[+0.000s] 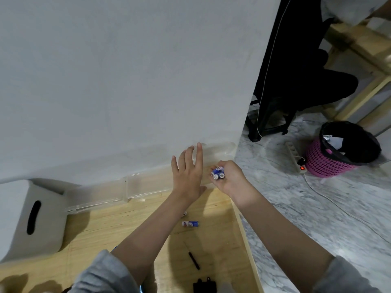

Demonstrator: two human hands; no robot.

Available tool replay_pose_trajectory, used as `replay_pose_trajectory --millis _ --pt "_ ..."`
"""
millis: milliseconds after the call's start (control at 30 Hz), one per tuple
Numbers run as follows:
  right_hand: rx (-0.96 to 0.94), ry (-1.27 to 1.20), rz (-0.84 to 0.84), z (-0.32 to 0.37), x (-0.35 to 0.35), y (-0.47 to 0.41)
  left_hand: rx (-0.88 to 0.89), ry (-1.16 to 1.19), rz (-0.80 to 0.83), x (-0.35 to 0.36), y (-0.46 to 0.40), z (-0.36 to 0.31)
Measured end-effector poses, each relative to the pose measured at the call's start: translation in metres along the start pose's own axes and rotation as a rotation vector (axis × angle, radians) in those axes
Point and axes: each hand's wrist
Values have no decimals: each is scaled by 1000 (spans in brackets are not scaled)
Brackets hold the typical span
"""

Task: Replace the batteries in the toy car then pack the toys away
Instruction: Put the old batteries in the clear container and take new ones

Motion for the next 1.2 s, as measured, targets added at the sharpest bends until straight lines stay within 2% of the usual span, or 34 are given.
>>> replay_pose_trajectory --millis 233,500,633,700,833,967,1067,1200 --pt "-71 121 -47 1 13 -7 -19 -29 2 -3 0 -2" --pt "-73 112 42 11 8 10 -2 -15 -24 2 2 -1" --pt "-218 205 13 16 -7 13 10 3 -44 7 4 0" --pt "-411 270 35 18 -15 19 25 10 -60 9 7 1" --pt "-953 698 136 20 -30 21 69 62 -123 15 13 2" --pt "-1197 1178 278 16 -41 6 104 176 -158 23 18 2" --pt "-1195 1431 301 10 -48 -2 149 224 -123 26 20 2" --pt "-1096 1571 353 4 -54 -7 198 224 -74 26 20 3"
Point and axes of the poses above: each hand's wrist, its own y-axis away from the middle knuckle, its own x-axis out of the palm, z = x × y, and after that the axes turned 8 degrees about -x, right-handed
